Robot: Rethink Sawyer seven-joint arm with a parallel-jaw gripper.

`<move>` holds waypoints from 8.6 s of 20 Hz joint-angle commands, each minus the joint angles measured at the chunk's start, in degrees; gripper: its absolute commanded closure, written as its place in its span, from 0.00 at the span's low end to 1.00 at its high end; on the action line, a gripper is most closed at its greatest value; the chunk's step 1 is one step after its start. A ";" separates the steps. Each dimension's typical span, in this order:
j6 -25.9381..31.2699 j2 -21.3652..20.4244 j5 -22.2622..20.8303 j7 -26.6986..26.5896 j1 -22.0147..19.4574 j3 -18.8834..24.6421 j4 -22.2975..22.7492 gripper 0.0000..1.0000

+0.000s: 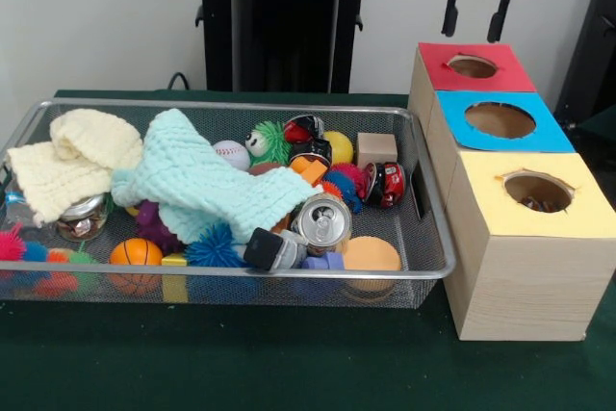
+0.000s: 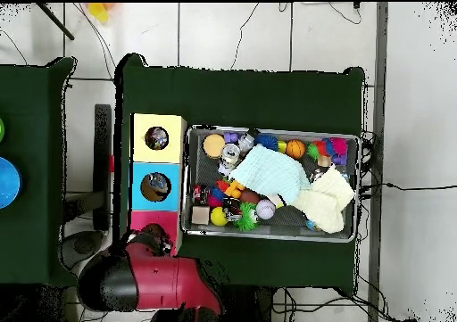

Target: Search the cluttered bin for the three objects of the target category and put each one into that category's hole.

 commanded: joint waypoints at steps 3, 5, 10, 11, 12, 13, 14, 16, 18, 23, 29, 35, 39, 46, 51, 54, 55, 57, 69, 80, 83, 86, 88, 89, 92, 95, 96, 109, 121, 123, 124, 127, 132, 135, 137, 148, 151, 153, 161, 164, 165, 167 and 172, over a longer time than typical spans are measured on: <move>-3.90 5.70 -2.65 2.24 -8.18 7.47 -2.08 0.00; -0.84 5.62 -4.84 -0.87 -9.59 6.67 -4.35 0.00; 6.55 3.57 -9.63 -10.36 -17.86 10.19 -7.97 0.00; 7.27 3.45 -10.63 -11.77 -19.65 11.35 -8.35 0.00; 7.73 3.40 -11.55 -12.85 -21.42 12.59 -8.53 0.00; 7.85 3.39 -12.68 -13.61 -23.23 13.89 -8.54 0.00; 7.69 3.47 -13.54 -14.07 -24.84 15.11 -8.43 0.00; 7.25 4.02 -15.35 -14.99 -28.17 17.75 -8.22 0.00; 6.57 4.66 -17.43 -15.38 -30.87 19.90 -8.13 0.00; 9.14 4.22 -21.73 -17.02 -36.15 23.81 -9.01 0.00; 16.31 3.44 -25.66 -23.67 -45.16 29.80 -11.97 0.00; 18.05 1.64 -29.36 -25.81 -52.78 33.93 -10.50 0.00; 19.33 2.78 -31.89 -28.40 -57.34 36.60 -12.05 0.00; 22.24 8.71 -36.63 -32.07 -61.18 39.74 -19.67 0.00; 23.91 11.56 -39.36 -33.76 -61.73 40.35 -26.11 0.00; 24.49 14.34 -39.80 -35.06 -62.98 41.32 -29.05 0.00; 24.66 15.23 -39.94 -35.54 -63.44 41.68 -29.84 0.00; 25.40 16.37 -40.22 -36.08 -64.29 41.78 -31.00 0.00; 27.38 23.12 -42.54 -41.42 -70.15 43.68 -37.05 0.00; 21.31 25.87 -46.15 -38.29 -71.19 42.49 -35.67 0.00; 21.52 27.14 -46.87 -37.81 -70.74 42.50 -36.81 0.00; 20.70 27.65 -47.92 -37.64 -71.18 42.48 -36.56 0.00; 19.97 27.60 -48.57 -37.52 -72.04 42.25 -35.46 0.00; 20.25 28.16 -48.87 -37.71 -72.08 42.01 -35.93 0.00; 21.26 29.01 -49.55 -38.19 -72.51 41.59 -36.92 0.00; 22.07 29.12 -50.20 -38.58 -73.13 41.32 -37.46 0.00; 22.25 29.09 -50.31 -38.65 -73.48 41.29 -37.38 0.00; 21.01 31.53 -52.46 -38.66 -75.70 41.20 -37.64 0.00; 23.11 28.04 -51.85 -39.33 -76.67 41.51 -36.62 0.00; 23.69 27.84 -51.68 -39.68 -76.99 41.50 -36.88 0.00; 23.64 27.70 -51.64 -39.73 -77.32 41.51 -36.64 0.00; 24.46 26.51 -51.19 -40.14 -78.02 41.68 -36.00 0.00; 25.15 24.42 -50.76 -40.16 -78.79 42.03 -34.60 0.00; 25.38 24.20 -50.64 -40.19 -79.06 42.20 -34.41 0.00; 25.24 24.15 -50.70 -40.03 -79.20 42.34 -34.19 0.00; 17.45 30.50 -54.24 -35.16 -78.34 40.75 -33.84 0.00; 15.54 34.09 -55.38 -34.33 -77.48 40.45 -36.14 0.00; 14.29 35.86 -56.17 -33.71 -76.98 40.27 -37.29 0.00; 11.43 39.86 -57.71 -32.22 -75.88 39.82 -39.90 0.00; 10.58 40.06 -57.37 -32.11 -76.34 40.32 -39.52 0.00; 10.33 39.98 -57.30 -32.27 -76.55 40.55 -39.27 0.00; 10.30 39.95 -56.98 -32.42 -76.72 40.92 -39.15 0.00; 10.81 41.07 -56.68 -34.66 -77.39 42.07 -39.54 0.00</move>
